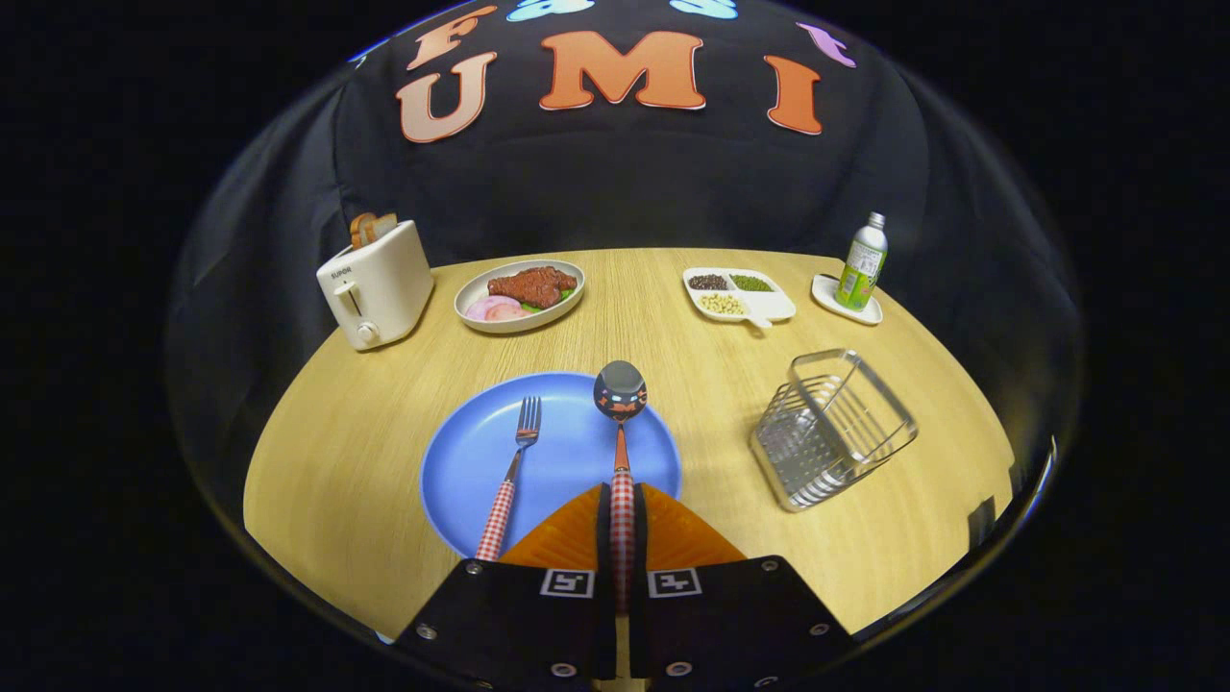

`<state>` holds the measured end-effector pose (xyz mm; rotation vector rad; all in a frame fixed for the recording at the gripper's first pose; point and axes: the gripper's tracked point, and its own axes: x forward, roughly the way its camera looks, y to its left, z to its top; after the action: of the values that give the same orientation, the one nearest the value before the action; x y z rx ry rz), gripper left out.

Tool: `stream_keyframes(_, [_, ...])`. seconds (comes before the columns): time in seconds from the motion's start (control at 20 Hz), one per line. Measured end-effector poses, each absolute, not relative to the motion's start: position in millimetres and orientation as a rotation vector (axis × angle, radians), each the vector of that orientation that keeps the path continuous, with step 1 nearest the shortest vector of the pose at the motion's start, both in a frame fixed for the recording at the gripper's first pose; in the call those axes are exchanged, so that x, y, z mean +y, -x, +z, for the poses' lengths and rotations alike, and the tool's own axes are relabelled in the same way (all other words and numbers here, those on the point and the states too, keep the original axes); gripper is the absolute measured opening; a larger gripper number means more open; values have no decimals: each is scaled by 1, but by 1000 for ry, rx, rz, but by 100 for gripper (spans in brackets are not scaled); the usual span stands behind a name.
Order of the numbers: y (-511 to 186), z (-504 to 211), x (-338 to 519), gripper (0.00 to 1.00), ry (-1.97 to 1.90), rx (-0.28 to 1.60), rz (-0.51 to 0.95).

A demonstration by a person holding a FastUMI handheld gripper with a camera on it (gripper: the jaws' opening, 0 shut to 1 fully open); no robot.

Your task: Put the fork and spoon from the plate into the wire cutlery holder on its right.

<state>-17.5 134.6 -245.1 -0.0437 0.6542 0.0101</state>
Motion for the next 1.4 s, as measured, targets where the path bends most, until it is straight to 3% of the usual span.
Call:
stream_keyframes(0.5, [43,-170,20,6,92,859,51])
stream_keyframes(1.1, [39,-197,-11,6,180,1263,152])
stream_keyframes(1.4, [29,-220,-13,6,281,1368,175])
